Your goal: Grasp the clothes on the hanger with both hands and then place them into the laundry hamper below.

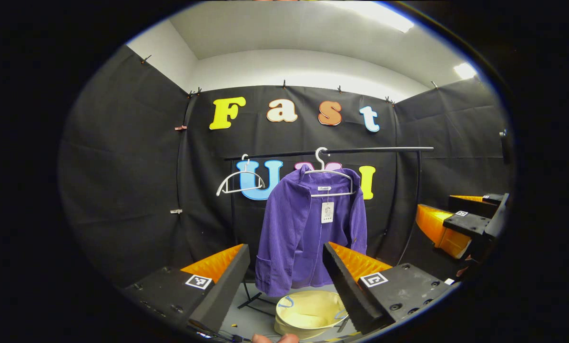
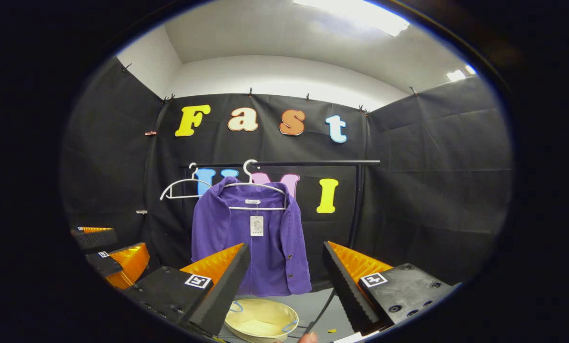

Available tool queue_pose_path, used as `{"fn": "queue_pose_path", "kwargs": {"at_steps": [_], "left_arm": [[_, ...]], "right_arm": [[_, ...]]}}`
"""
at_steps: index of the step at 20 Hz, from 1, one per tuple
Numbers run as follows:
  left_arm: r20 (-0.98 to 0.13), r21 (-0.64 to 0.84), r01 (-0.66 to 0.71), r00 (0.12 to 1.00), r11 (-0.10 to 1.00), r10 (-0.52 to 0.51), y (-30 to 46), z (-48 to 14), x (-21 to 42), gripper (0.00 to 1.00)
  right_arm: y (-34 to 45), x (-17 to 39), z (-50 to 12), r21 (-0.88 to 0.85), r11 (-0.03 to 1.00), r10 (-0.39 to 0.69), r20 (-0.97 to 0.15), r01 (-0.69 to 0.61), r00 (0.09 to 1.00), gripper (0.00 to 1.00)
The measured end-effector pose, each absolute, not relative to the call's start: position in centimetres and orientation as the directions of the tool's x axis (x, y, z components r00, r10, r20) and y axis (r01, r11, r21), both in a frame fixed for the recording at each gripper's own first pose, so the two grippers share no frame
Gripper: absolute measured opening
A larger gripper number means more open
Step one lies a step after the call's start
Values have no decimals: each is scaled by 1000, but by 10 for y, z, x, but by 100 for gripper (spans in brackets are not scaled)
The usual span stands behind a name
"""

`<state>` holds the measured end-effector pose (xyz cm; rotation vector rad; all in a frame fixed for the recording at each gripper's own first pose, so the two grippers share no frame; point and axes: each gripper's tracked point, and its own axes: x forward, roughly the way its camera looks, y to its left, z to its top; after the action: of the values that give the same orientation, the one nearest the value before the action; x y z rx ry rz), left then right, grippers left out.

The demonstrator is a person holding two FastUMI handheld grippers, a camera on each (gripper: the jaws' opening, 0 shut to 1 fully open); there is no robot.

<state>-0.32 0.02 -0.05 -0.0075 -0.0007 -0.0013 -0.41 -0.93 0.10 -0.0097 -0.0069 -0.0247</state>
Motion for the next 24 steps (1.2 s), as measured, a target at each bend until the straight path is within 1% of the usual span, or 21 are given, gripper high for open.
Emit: {"fn": "queue_pose_path", "kwargs": {"at_steps": [5, 6, 7, 9, 10, 11, 14, 17, 18, 19, 21, 23, 24], "left_arm": [[1, -5, 3, 1000, 1000, -3, 3, 1, -3, 97], [3, -6, 2, 1000, 1000, -2, 5, 2, -1, 99], [7, -8, 5, 1000, 1000, -5, 6, 4, 2, 99], [16, -10, 10, 1000, 1000, -10, 6, 4, 12, 99], [19, -6, 13, 1000, 1000, -13, 5, 3, 21, 97], [23, 2, 17, 1000, 1000, -17, 3, 4, 30, 97], [19, 19, 31, 999, 999, -31, -10, 3, 66, 97], [19, 9, 31, 999, 999, -31, -23, 10, 106, 97], [20, 3, 24, 1000, 1000, -25, -27, 12, 121, 97], [15, -2, 14, 1000, 1000, -14, -30, 14, 136, 99], [11, -4, -2, 1000, 1000, 2, -38, 16, 167, 97], [-1, -4, -16, 1000, 1000, 16, -46, 13, 198, 97], [-8, -3, -23, 1000, 1000, 23, -50, 9, 213, 99]], "right_arm": [[-10, -5, 1, -7, 999, -36, 2, 36, 999, 98], [-11, -3, 2, -8, 999, -40, 1, 40, 999, 98], [-12, -1, 2, -13, 999, -44, 0, 44, 999, 98], [-15, 7, 2, -21, 998, -52, 8, 52, 999, 98], [-17, 13, 2, -13, 998, -56, 10, 56, 998, 97], [-20, 20, 2, -4, 998, -59, 10, 59, 998, 97], [-29, 53, 2, -1, 998, -62, 19, 62, 998, 99], [-32, 97, 2, 21, 999, -42, 35, 41, 999, 97], [-33, 114, 1, 29, 999, -33, 40, 32, 999, 97], [-34, 132, -2, 30, 999, -25, 39, 24, 999, 97], [-33, 164, -9, 29, 1000, -2, 38, 1, 999, 96], [-27, 192, -17, 41, 999, 31, 33, -32, 999, 97], [-25, 206, -21, 44, 998, 45, 32, -47, 998, 98]]}}
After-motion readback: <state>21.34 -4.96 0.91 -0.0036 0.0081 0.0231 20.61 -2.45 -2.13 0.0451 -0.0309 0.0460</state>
